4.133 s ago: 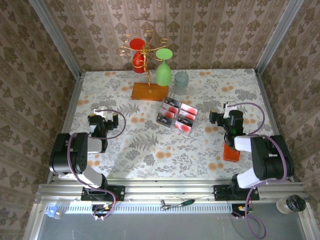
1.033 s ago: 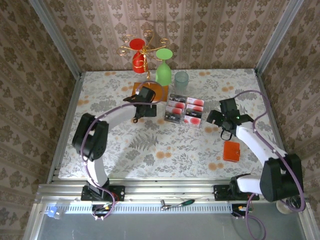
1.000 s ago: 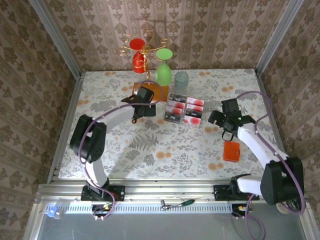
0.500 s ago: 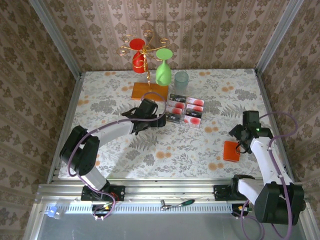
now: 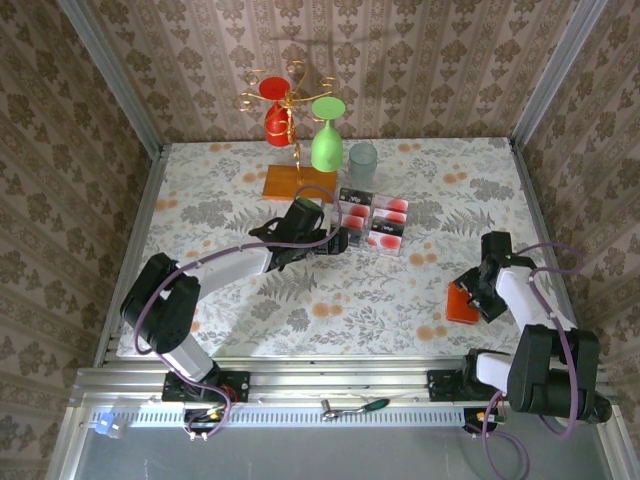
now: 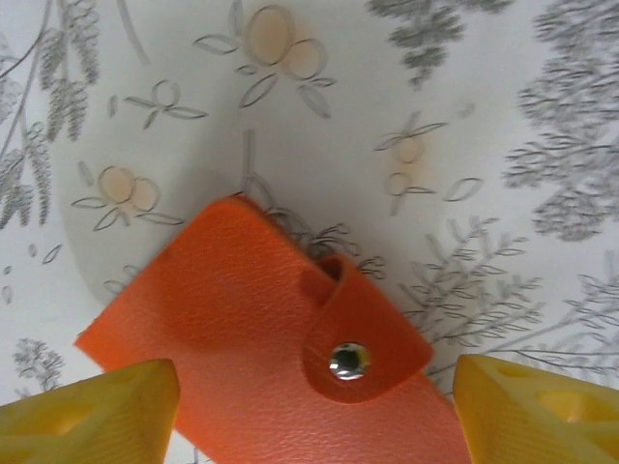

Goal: Put the credit cards into the card holder
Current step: Move the card holder to the bottom-right of the table.

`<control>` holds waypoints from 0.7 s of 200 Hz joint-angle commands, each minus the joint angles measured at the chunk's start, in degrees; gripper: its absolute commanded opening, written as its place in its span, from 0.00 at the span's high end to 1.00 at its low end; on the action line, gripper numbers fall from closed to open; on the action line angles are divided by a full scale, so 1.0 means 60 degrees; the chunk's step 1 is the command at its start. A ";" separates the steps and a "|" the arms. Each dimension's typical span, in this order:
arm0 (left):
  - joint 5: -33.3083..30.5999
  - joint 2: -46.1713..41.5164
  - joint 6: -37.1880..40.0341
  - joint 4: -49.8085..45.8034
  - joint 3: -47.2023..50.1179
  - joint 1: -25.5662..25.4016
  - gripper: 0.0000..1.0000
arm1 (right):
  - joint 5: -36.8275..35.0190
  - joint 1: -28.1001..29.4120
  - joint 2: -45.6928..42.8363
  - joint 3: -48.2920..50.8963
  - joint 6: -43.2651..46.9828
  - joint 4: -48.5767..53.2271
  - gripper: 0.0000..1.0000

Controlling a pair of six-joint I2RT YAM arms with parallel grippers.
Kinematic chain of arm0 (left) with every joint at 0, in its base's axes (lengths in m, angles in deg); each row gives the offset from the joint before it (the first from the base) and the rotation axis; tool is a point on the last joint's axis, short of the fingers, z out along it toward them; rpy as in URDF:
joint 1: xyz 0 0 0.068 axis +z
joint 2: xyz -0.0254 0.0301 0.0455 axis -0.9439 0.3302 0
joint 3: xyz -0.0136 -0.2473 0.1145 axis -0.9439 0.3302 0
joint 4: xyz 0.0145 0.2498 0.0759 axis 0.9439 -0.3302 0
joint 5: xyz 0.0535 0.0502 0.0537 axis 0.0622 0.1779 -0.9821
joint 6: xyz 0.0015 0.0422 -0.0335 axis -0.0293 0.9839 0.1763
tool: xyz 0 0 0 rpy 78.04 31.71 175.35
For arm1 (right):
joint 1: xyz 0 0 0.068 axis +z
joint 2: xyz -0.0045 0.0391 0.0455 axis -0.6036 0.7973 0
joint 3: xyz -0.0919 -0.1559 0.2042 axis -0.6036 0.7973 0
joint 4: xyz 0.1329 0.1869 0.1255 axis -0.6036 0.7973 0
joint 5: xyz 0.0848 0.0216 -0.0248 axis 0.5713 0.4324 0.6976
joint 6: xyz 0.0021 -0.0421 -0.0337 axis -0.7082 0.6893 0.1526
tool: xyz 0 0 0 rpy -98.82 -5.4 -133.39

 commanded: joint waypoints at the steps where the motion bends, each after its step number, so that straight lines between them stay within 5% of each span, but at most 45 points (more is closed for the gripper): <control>1: 0.0092 -0.0322 -0.0225 0.0251 0.0117 -0.0042 0.00 | 0.0953 -0.0041 0.0135 -0.0065 0.0136 -0.0352 0.28; 81: -0.0105 -0.0374 -0.0475 0.0315 0.0191 -0.0291 0.00 | 0.2534 -0.0011 -0.0333 0.0302 0.0264 -0.0708 0.39; 140: -0.0325 -0.0381 -0.0453 0.0070 -0.0061 -0.0646 0.00 | 0.0397 -0.0218 -0.1562 0.0148 0.0710 0.0589 0.31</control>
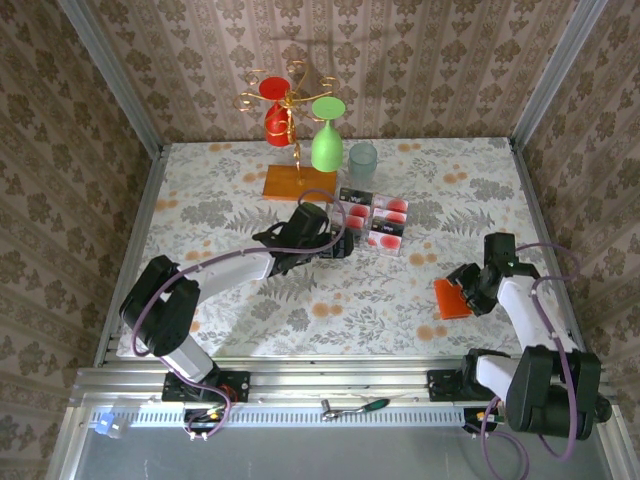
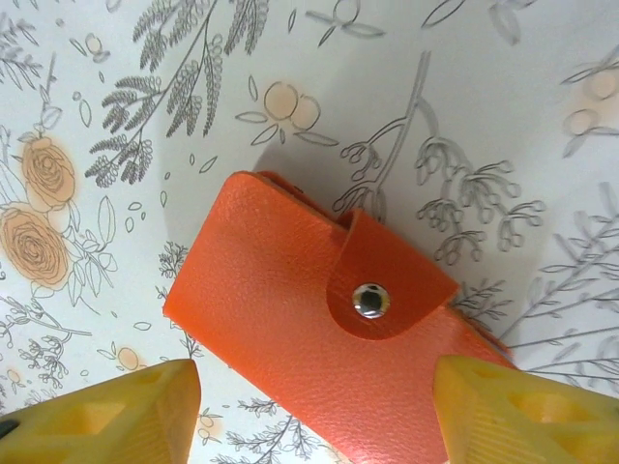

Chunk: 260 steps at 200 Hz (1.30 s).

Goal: Put the credit cards into the card holder
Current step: Move the card holder to the bottom-right of the table, then pick up the card holder from the bottom-right of the table.

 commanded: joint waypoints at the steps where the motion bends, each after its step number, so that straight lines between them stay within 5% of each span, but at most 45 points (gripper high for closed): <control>1: -0.0240 -0.0272 -0.0122 -0.0181 -0.0238 -0.0184 0.00 | -0.1118 -0.0189 -0.0370 -0.0085 0.0317 0.0841 0.31; 51: -0.0464 -0.0303 -0.0125 -0.0266 -0.0358 -0.0471 0.00 | -0.0269 -0.0978 0.0519 0.0064 0.1097 0.0353 0.23; 131: -0.0553 -0.0258 -0.0148 -0.0186 -0.0416 -0.0552 0.00 | 0.1710 -0.0953 0.1202 0.0259 0.1575 -0.0405 0.38; 180: -0.0516 -0.0223 -0.0154 -0.0171 -0.0438 -0.0568 0.00 | 0.2057 -0.0962 0.1138 0.0697 0.1452 -0.0745 0.54; 260: -0.0802 -0.0391 -0.0242 -0.0328 -0.0473 -0.0833 0.00 | 0.2409 -0.0964 0.0446 0.1465 0.1140 -0.0957 0.63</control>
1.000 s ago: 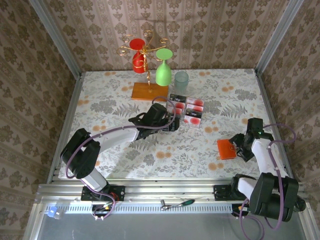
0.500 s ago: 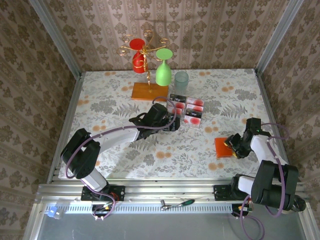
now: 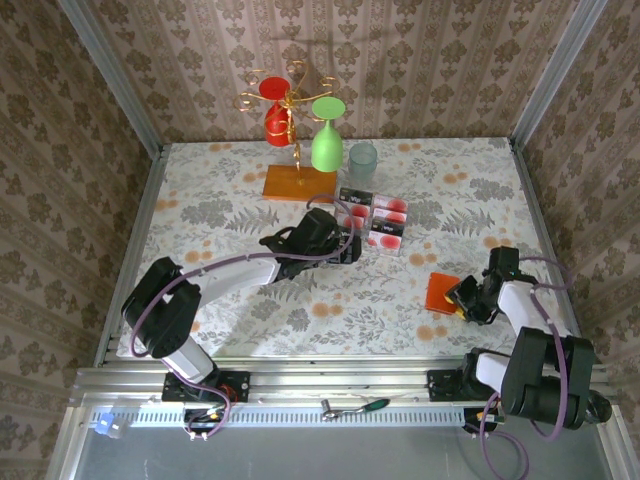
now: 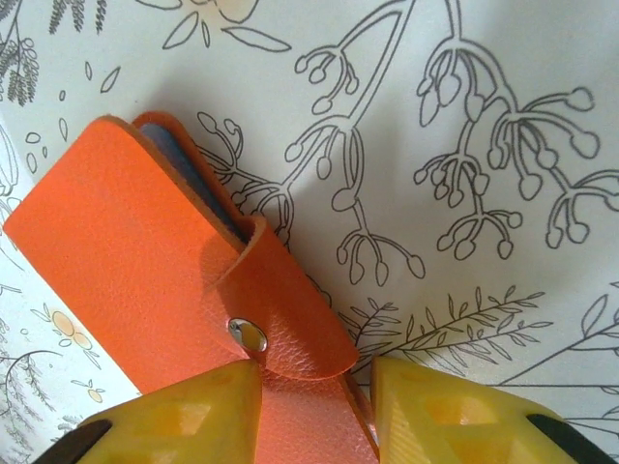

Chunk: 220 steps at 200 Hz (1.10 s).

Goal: Put the credit cards into the card holder
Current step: Pick up the card holder from the bottom-right of the table.

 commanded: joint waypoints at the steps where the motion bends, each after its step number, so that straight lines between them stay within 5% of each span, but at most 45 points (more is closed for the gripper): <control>1: -0.0288 -0.0379 -0.0170 -0.0315 -0.0360 -0.0180 0.00 | 0.0428 -0.0021 -0.0267 0.0273 -0.0260 0.0122 0.63; 96: -0.0865 -0.0493 -0.0234 -0.0807 -0.0605 -0.0579 0.00 | 0.1048 -0.0021 -0.1444 0.0740 -0.0602 0.0352 0.61; 122: -0.0973 -0.0469 -0.0250 -0.0845 -0.0691 -0.0704 0.00 | 0.1080 -0.0021 -0.1555 0.0829 -0.0670 0.0319 0.73; 154: -0.1044 -0.0416 -0.0300 -0.0932 -0.0759 -0.0773 0.00 | 0.1198 -0.0021 -0.1614 0.0882 -0.0684 0.0252 1.00; 220: -0.0625 -0.0978 -0.0461 -0.0962 -0.0344 -0.0282 0.00 | 0.2599 0.0125 -0.2017 0.0038 -0.0166 0.0443 1.00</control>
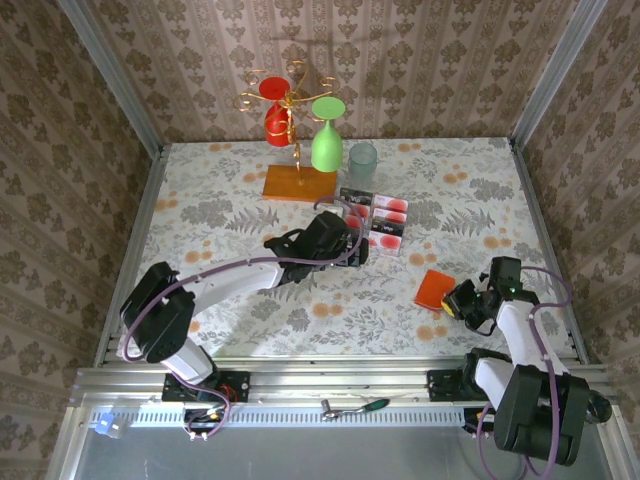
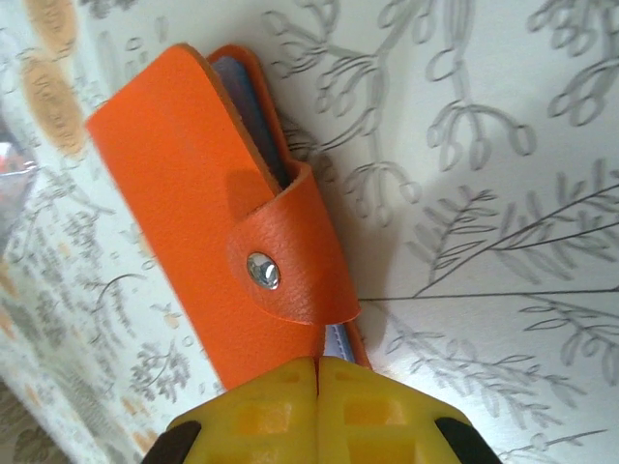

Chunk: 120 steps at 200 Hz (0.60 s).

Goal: Put the credit cards into the card holder
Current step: Pick up the card holder from the bottom-right of the table.

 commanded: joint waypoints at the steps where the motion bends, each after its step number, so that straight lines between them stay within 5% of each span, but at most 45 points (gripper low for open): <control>1: 0.0191 -0.0732 -0.0239 -0.0233 0.0181 0.0382 0.00 | 0.1134 0.0136 -0.0203 -0.0686 0.0417 0.0421 1.00; 50: 0.1211 -0.2097 -0.1271 0.0260 0.1401 0.1609 0.00 | 0.1910 0.2183 -0.0247 -0.2102 0.0203 0.0416 1.00; 120: 0.3753 -0.3364 -0.2043 0.2884 0.3222 0.2795 0.00 | 0.1941 0.5656 0.0878 -0.3866 -0.1569 -0.2176 1.00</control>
